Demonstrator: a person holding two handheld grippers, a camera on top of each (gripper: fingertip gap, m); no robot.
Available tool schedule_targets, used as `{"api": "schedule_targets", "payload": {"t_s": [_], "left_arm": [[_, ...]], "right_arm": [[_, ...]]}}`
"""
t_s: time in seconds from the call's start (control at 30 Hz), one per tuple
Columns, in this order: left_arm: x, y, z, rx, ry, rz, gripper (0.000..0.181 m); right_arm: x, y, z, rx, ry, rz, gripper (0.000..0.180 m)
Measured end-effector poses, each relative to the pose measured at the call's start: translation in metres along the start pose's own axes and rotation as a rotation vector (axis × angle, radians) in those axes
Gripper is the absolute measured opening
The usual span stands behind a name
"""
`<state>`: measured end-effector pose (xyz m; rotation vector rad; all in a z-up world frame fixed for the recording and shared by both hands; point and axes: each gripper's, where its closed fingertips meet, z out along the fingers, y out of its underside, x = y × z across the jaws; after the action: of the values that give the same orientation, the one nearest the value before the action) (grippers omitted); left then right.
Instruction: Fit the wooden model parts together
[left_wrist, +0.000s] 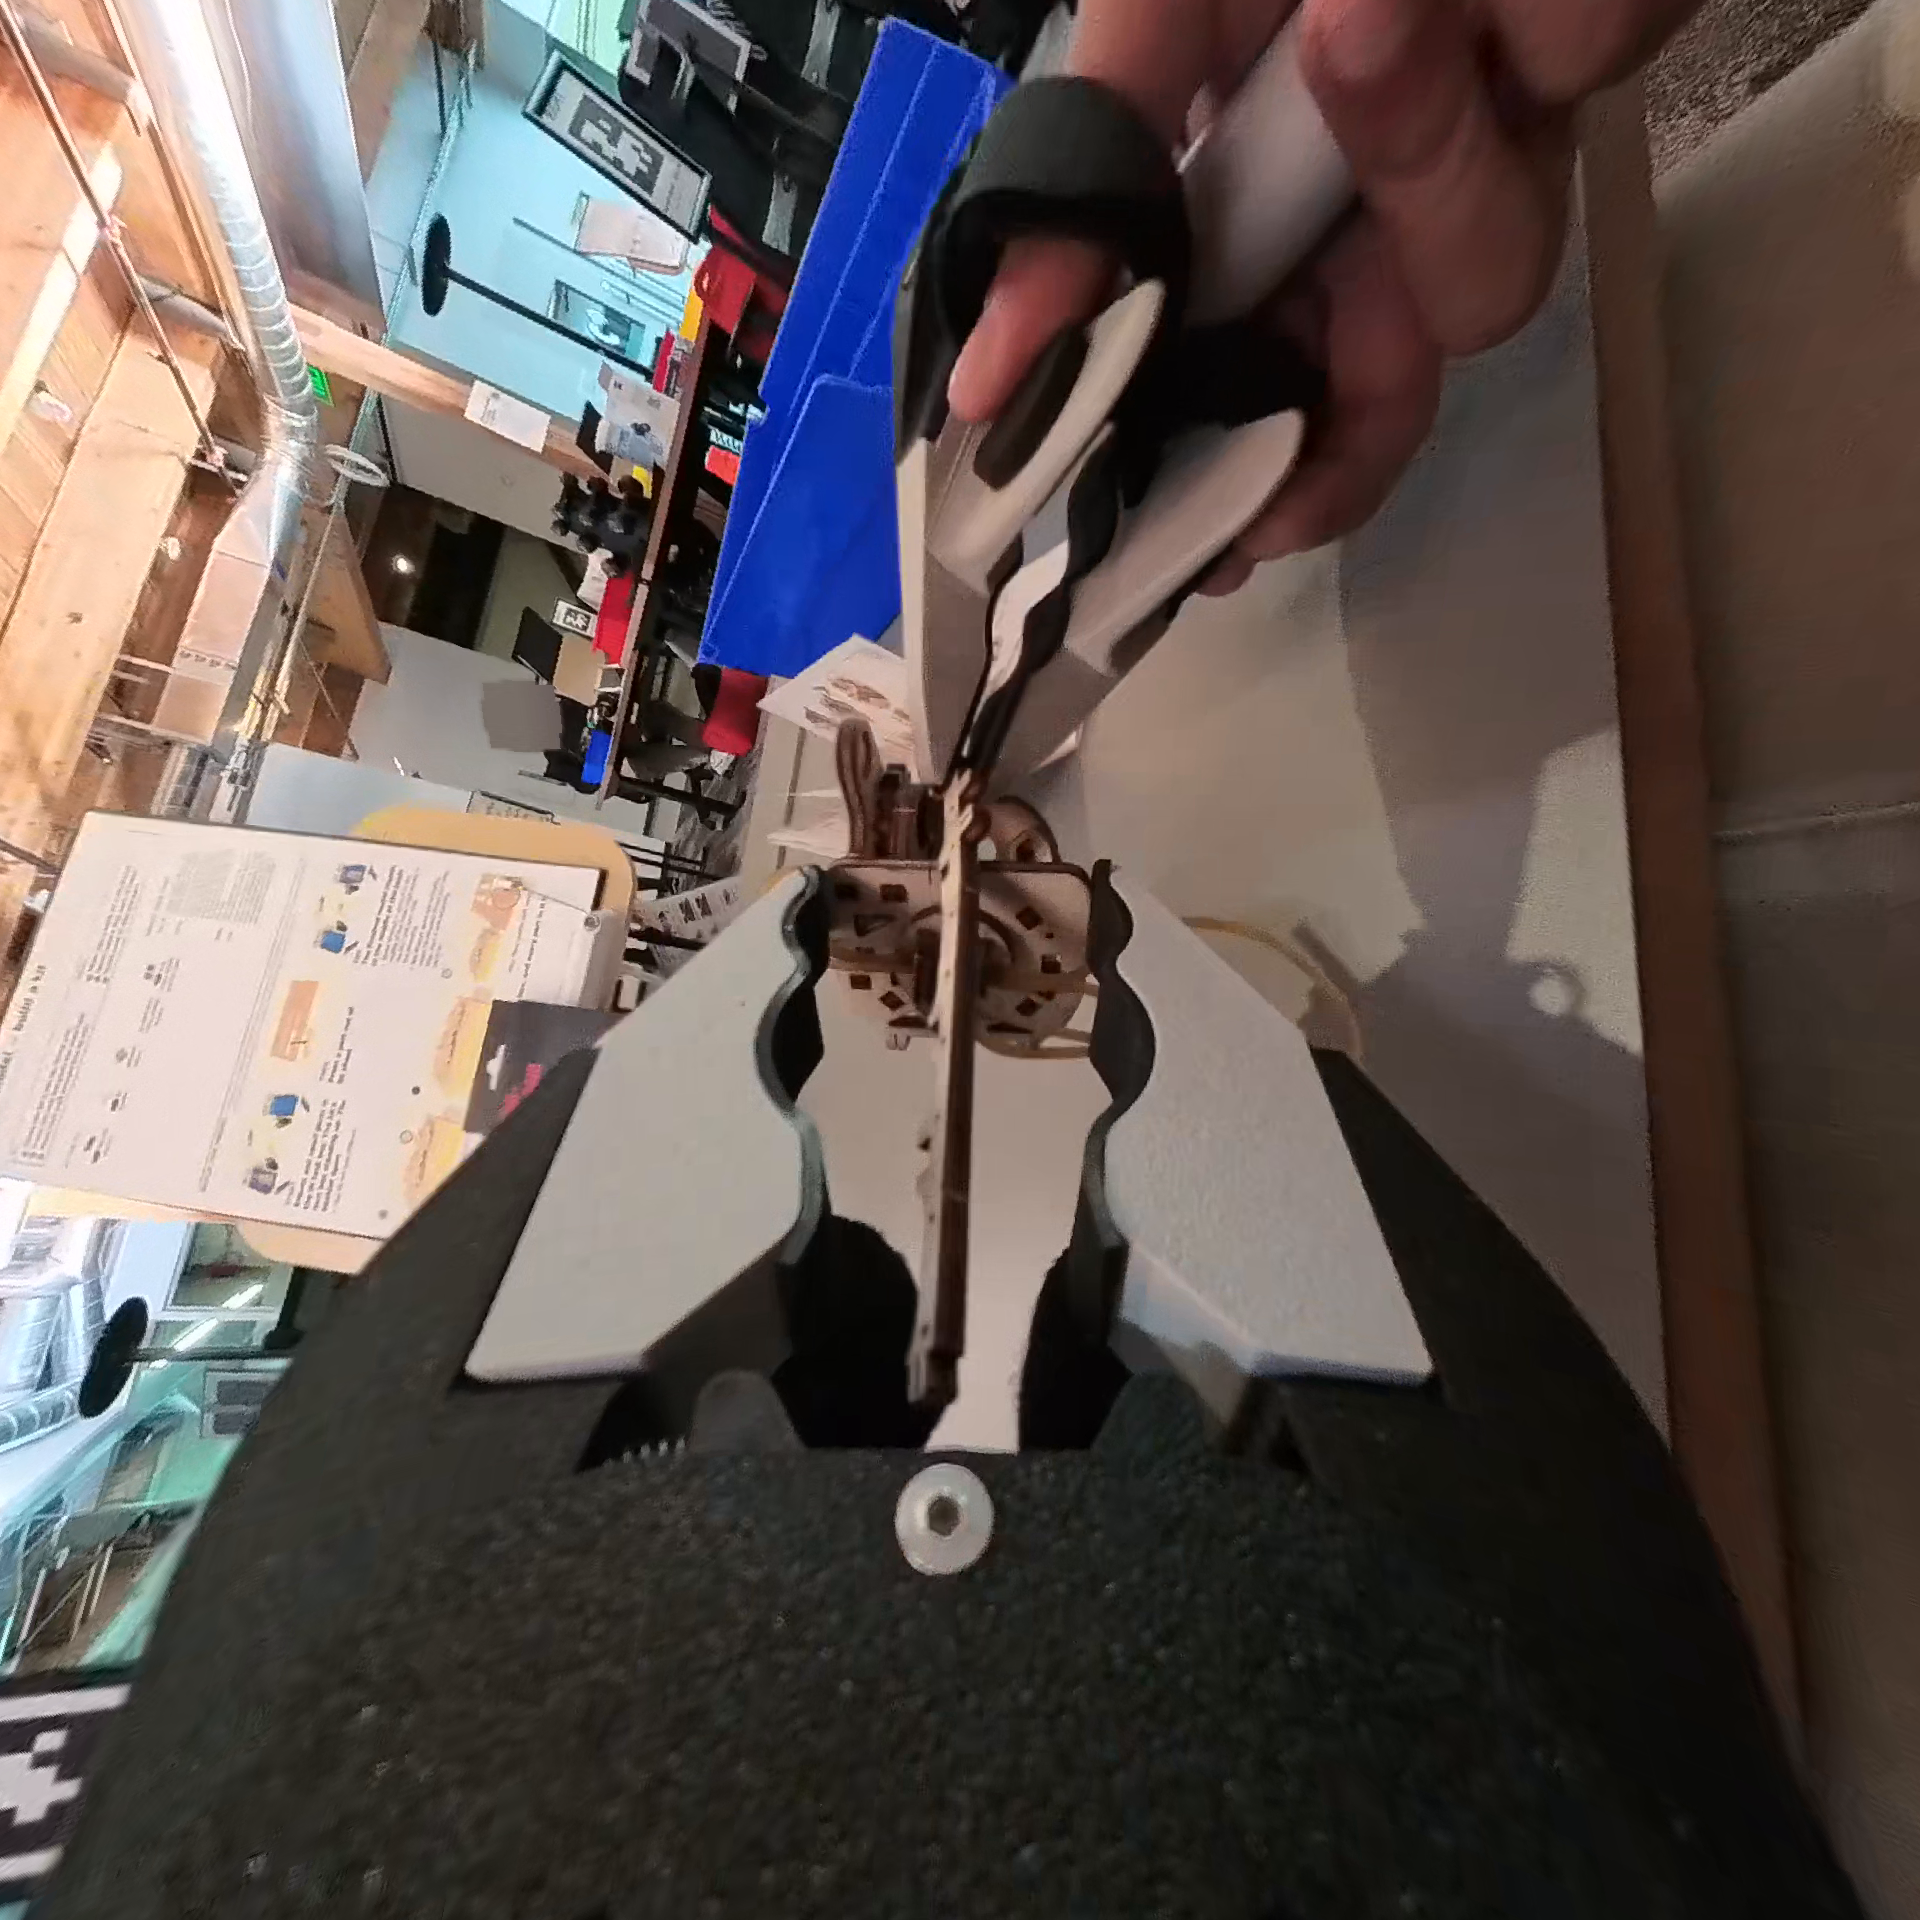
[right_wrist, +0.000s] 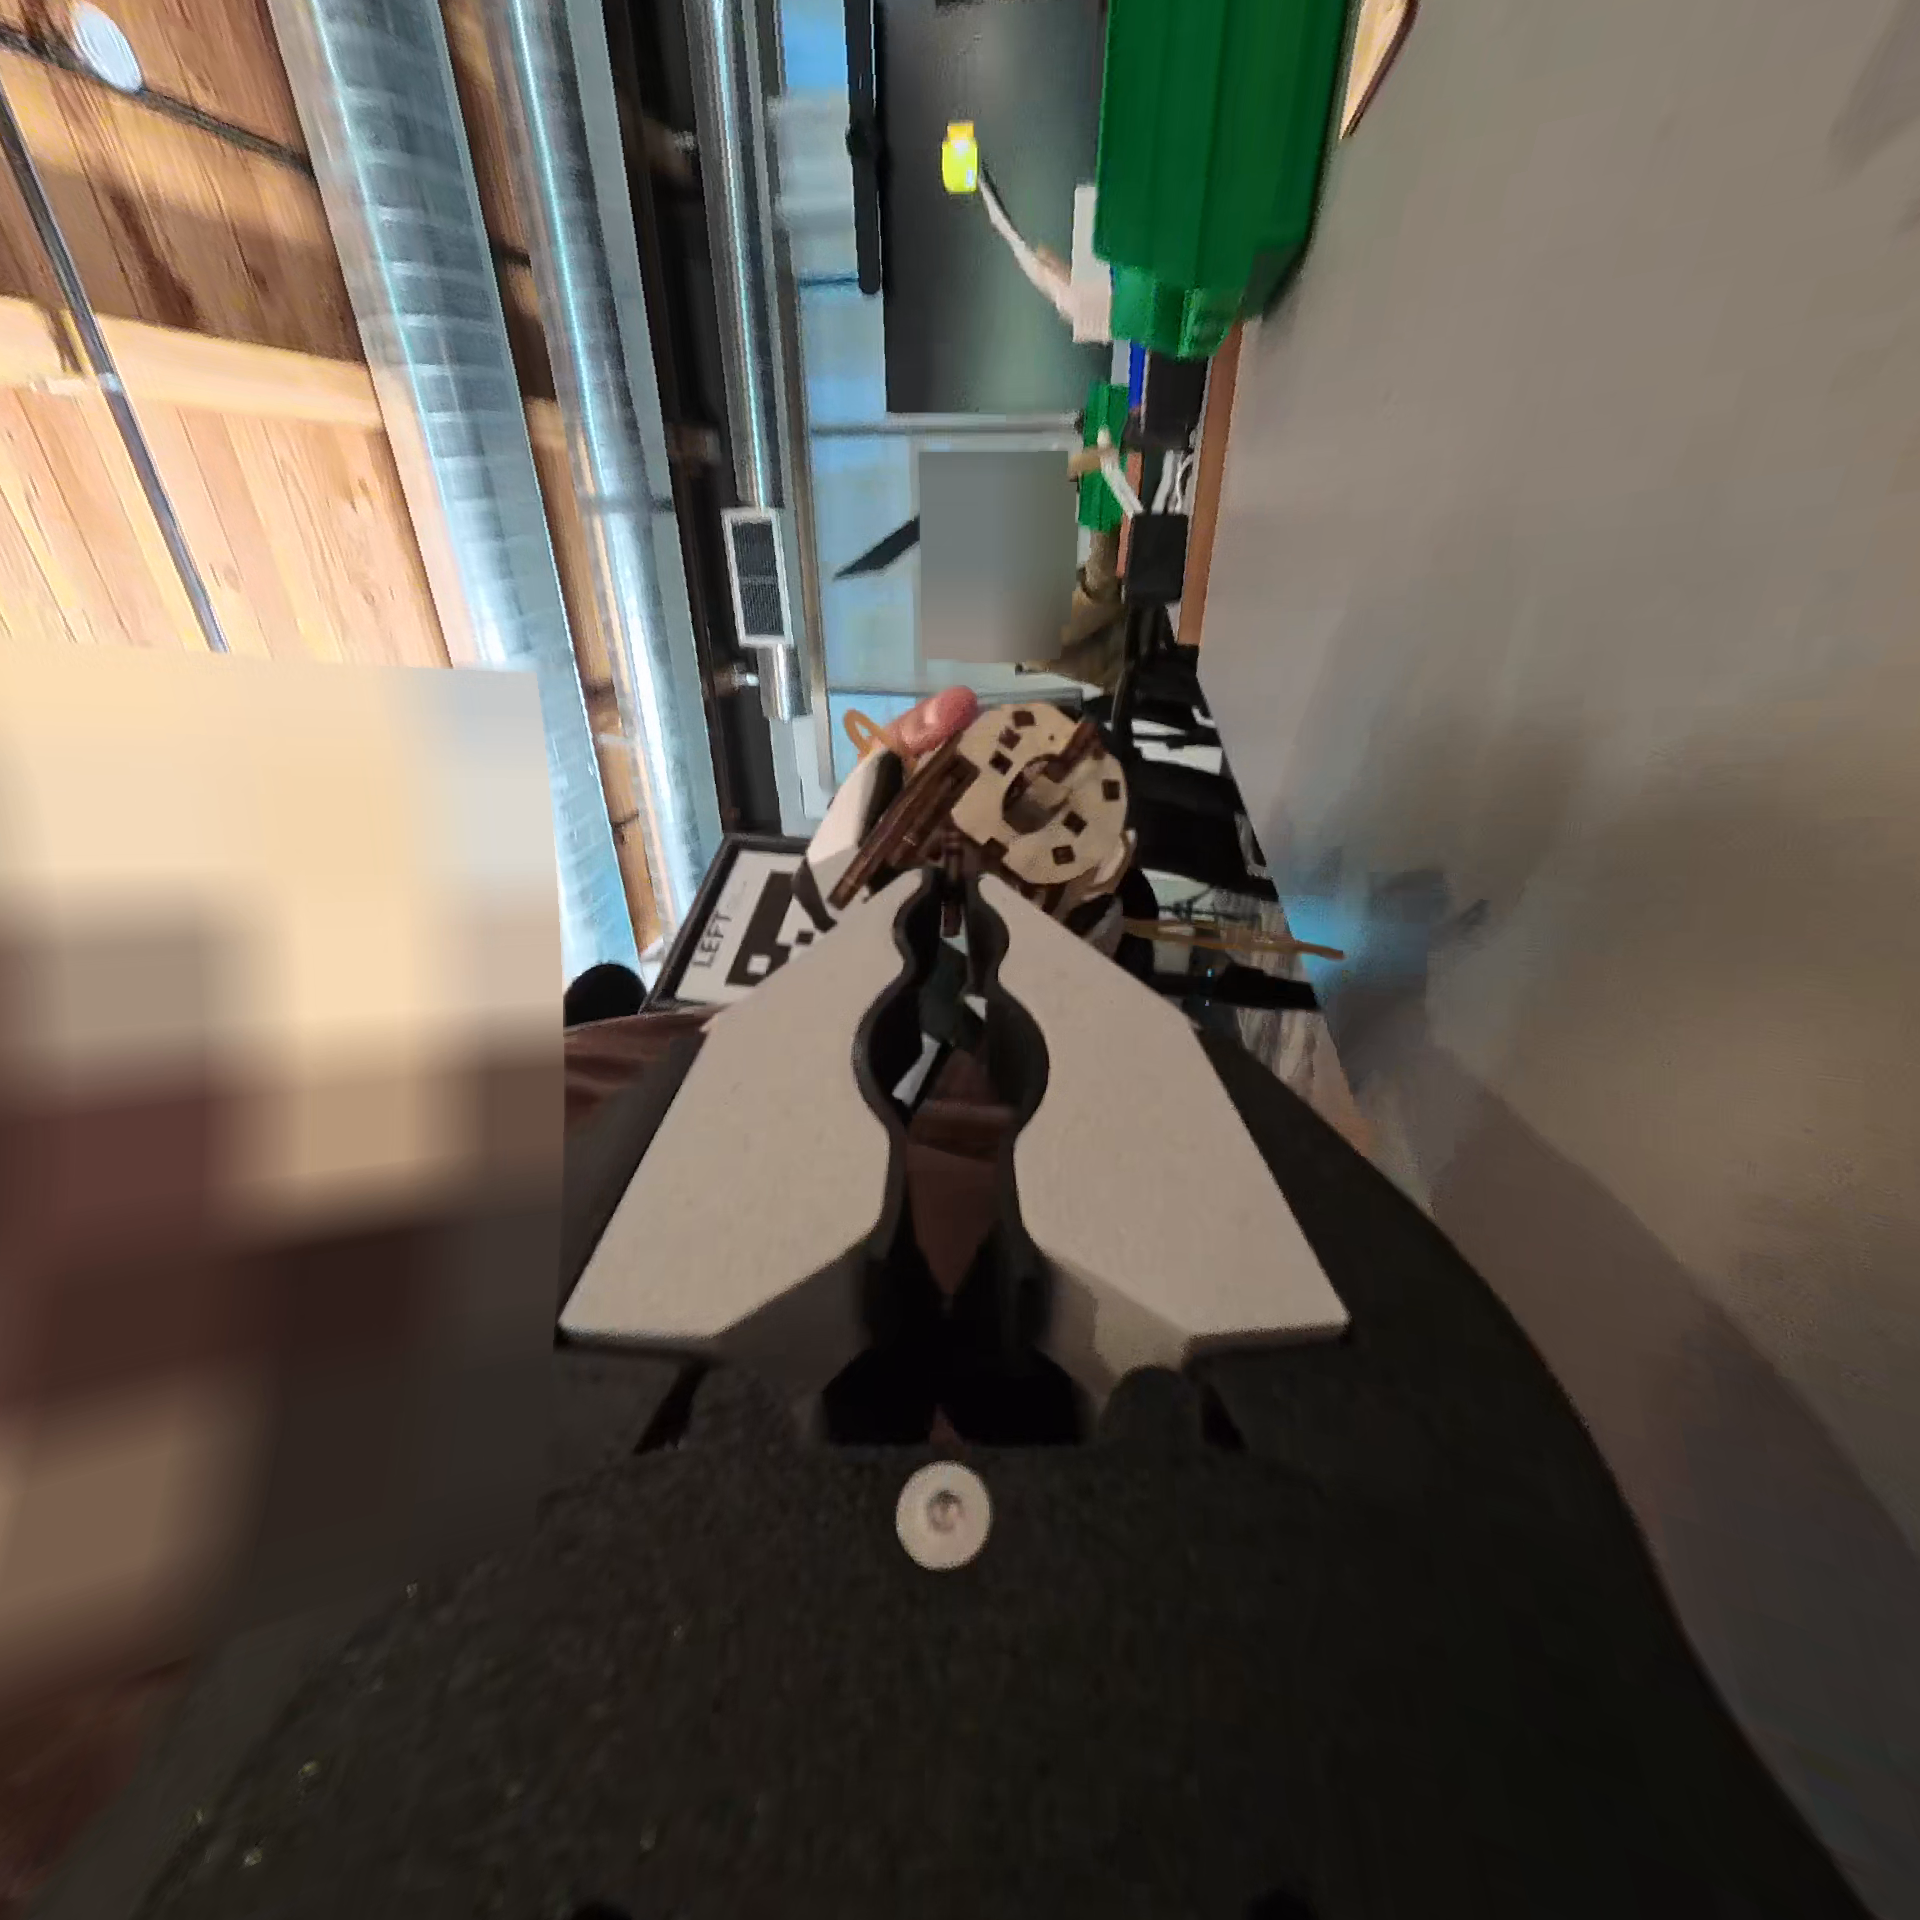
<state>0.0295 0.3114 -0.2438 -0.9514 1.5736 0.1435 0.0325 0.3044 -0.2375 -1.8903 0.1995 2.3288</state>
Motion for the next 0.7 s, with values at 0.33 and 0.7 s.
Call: {"api": "schedule_targets", "payload": {"t_s": [0.33,0.7], "left_arm": [[0.004,0.012,0.013,-0.101,-0.029,0.004,0.048],[0.005,0.012,0.013,-0.145,-0.077,0.122,0.047]], "right_arm": [[0.009,-0.017,-0.007,0.206,0.079,-0.043,0.002],[0.015,-0.021,-0.007,0.286,0.053,0.048,0.002]]}}
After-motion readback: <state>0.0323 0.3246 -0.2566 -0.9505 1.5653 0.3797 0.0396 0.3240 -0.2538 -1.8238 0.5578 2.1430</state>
